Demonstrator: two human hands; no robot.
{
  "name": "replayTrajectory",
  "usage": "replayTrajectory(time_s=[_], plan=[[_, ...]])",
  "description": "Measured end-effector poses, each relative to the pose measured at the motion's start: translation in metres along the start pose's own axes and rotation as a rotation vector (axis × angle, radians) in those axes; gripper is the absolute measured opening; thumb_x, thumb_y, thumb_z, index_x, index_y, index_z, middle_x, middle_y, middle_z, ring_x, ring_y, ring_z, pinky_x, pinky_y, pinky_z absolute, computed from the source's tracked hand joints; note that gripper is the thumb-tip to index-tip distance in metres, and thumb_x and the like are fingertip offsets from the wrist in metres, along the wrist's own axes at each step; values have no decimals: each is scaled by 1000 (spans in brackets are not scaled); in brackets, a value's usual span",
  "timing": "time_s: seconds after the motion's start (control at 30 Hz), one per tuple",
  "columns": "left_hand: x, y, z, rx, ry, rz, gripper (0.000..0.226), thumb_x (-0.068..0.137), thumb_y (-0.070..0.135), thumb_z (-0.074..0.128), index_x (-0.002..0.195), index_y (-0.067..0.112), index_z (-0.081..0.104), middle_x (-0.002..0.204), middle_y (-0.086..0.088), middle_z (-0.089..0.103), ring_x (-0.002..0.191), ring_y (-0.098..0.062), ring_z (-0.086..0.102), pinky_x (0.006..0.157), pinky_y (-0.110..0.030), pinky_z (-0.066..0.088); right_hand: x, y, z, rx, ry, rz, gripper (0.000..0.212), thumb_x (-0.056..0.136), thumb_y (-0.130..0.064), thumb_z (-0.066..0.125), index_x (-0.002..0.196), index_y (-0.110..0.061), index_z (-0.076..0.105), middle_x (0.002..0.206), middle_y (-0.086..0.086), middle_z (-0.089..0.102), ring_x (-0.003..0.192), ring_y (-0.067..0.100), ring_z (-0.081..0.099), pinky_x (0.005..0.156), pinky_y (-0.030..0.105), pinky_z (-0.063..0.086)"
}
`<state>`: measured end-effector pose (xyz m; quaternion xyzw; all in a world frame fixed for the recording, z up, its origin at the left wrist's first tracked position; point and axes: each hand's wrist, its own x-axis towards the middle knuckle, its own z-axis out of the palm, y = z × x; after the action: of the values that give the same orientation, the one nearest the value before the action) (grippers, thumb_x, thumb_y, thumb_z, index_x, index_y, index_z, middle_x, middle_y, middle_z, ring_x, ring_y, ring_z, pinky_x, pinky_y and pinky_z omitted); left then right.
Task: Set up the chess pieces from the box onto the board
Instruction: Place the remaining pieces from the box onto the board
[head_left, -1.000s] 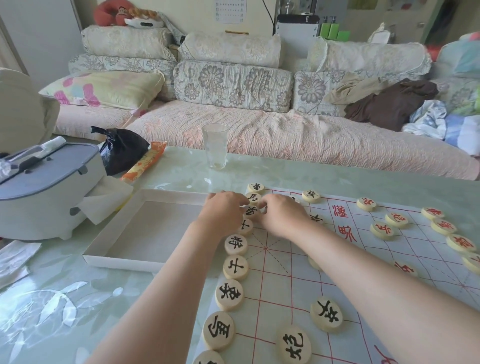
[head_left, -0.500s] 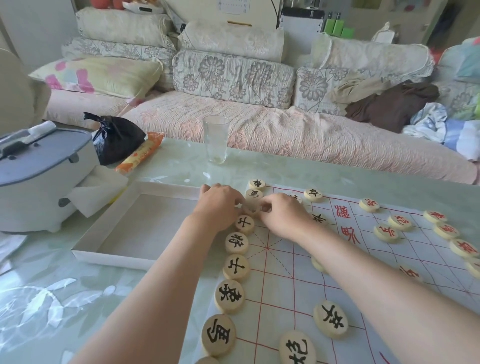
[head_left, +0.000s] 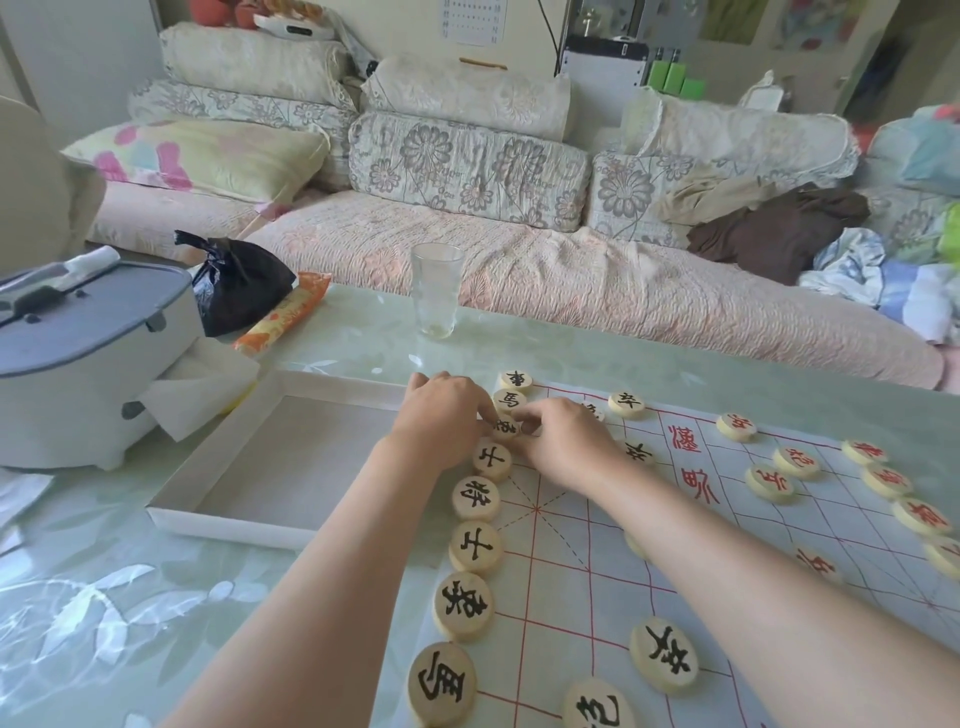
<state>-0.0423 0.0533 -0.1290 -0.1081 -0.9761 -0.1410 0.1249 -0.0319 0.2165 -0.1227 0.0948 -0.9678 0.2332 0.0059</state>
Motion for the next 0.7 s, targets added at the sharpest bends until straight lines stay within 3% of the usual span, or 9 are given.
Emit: replayTrajectory(time_s=[0.17,0.33,0.43,0.6,0.7], plan=[[-1,-4,-1,-58,-3,6,11,86,34,66,96,34,71,99,15,69,95,-10,58,84,-26,22,-3,0,0,-2,-11,-20,34,90,-39,66,123,-32,66,117,-7,66,109,18,60,86,30,48],[6,-4,1,-85,63,-25,17,93,32,54,100,32,68,100,11,70,99,-15,57,84,-30,25,2,7,-6,-11,74,33,37,86,-24,57,120,-36,66,105,-16,63,102,15,59,83,29,49],[14,-5,1,-84,89,-67,22,96,30,50,111,34,66,111,10,68,109,-18,52,92,-32,29,14,12,-12,-31,145,54,40,87,-15,53,121,-33,64,114,-11,64,111,17,59,86,29,48],[22,-1,9,-49,-17,-61,32,97,24,43,116,39,64,122,10,63,117,-17,47,97,-33,26,31,13,-17,-129,22,-40,58,85,-6,51,134,-37,58,138,-7,56,124,20,53,89,29,45],[27,2,12,-20,-54,-46,34,97,22,41,111,40,66,125,12,60,118,-16,46,97,-33,24,35,15,-13,-200,-40,-115,60,87,-3,48,133,-41,58,140,-6,53,127,22,51,94,34,47]])
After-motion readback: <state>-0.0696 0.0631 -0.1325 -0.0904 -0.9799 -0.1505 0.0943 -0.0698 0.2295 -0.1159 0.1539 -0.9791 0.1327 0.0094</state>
